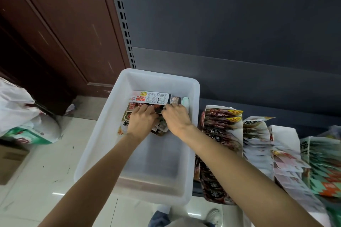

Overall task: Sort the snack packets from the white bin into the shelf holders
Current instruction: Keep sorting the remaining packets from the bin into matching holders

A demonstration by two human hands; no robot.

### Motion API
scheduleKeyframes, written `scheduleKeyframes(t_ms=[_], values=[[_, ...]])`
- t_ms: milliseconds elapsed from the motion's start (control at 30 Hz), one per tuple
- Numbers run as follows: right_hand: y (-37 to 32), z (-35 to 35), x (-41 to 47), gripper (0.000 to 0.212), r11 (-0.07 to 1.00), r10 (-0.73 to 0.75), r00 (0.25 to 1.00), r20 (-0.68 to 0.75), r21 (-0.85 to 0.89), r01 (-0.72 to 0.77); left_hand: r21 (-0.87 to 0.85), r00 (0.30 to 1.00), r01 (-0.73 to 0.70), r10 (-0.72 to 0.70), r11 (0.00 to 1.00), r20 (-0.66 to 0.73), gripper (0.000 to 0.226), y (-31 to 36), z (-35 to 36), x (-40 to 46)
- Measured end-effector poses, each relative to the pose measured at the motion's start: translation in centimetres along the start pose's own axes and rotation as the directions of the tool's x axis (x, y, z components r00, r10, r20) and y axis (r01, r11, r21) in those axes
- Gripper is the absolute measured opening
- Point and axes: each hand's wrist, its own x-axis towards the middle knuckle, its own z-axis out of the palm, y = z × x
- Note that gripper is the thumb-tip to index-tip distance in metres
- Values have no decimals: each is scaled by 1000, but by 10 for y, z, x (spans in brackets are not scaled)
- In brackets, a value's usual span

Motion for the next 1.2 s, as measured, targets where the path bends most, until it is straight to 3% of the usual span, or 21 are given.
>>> scheduleKeyframes(t_ms=[133,233,367,433,533,600,700,800,933,1000,1067,1200], values=[[10,-10,-6,27,996,44,999,-25,78,-42,-5,981,-31,30,1000,-192,23,-6,-4,3],[25,-18,-20,29,959,121,988,-101,270,-90,-161,941,-78,19,984,-337,17,-8,-18,-2],[29,-24,-38,37,880,148,982,-115,469,-78,-380,967,114,-190,918,-167,12,-3,-35,-8],[26,-24,-42,38,860,153,983,-99,504,-83,-467,954,241,-296,851,-48,4,0,-39,-11],[21,-22,-44,39,860,141,988,-68,503,-88,-576,926,338,-371,744,64,13,1,-44,-13],[19,-22,-45,39,866,131,990,-59,493,-85,-680,896,407,-411,610,167,15,1,-51,-14],[19,-23,-47,42,867,124,990,-60,492,-79,-822,806,514,-464,243,367,19,4,-63,-14],[20,-27,-51,42,838,131,986,-105,542,-54,-884,741,467,-557,27,374,11,7,-80,-16],[23,-41,-62,29,690,252,932,-259,724,14,-936,735,352,-624,15,266,9,17,-114,-13],[30,-47,-70,19,581,259,934,-247,812,53,-948,746,319,-619,8,246,7,26,-132,-8],[39,-51,-81,12,439,239,953,-186,896,65,-944,763,326,-575,-55,297,5,35,-144,-2],[56,-50,-114,4,137,320,944,-79,990,36,-882,736,402,-485,-247,472,29,55,-156,11]])
